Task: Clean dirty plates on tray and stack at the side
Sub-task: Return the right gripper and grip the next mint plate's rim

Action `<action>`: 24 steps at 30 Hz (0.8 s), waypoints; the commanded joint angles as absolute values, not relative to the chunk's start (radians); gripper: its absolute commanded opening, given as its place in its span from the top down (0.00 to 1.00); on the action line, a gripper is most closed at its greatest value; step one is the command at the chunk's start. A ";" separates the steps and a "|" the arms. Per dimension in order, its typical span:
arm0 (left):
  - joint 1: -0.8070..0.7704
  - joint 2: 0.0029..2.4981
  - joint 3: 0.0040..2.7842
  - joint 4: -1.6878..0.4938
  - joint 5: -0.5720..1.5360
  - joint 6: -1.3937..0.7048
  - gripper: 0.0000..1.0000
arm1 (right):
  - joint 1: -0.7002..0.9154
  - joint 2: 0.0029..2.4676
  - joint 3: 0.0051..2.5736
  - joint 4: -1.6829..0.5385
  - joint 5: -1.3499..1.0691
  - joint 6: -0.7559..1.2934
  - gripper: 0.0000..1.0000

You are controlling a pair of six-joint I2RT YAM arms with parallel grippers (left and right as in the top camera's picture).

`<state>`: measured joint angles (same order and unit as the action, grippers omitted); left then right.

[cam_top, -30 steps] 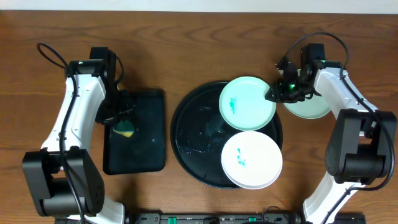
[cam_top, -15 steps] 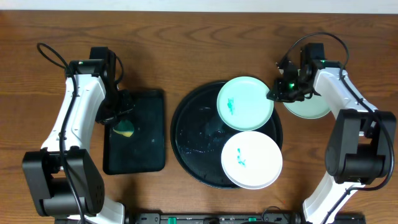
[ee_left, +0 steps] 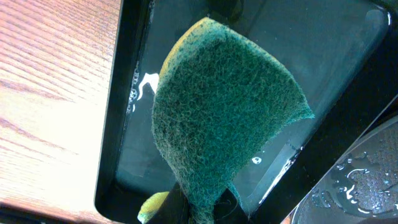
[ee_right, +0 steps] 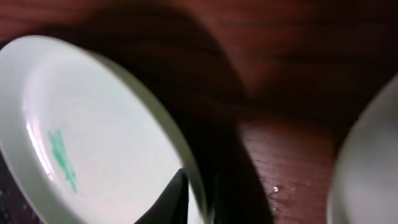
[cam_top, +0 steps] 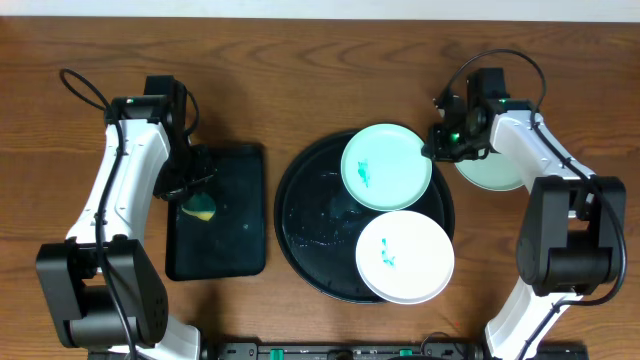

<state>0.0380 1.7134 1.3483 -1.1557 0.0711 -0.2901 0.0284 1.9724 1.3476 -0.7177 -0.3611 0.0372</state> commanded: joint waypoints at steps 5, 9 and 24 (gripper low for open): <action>0.041 1.723 1.339 -1.163 0.055 -0.281 0.93 | 0.040 1.966 1.317 -0.689 -0.318 0.090 0.95; 0.041 1.723 1.339 -1.167 0.056 -0.281 0.92 | 0.041 1.966 1.291 -0.658 -0.318 0.106 0.96; 0.041 1.723 1.338 -1.169 0.055 -0.281 0.93 | 0.064 1.845 1.249 -0.614 -0.432 0.105 0.98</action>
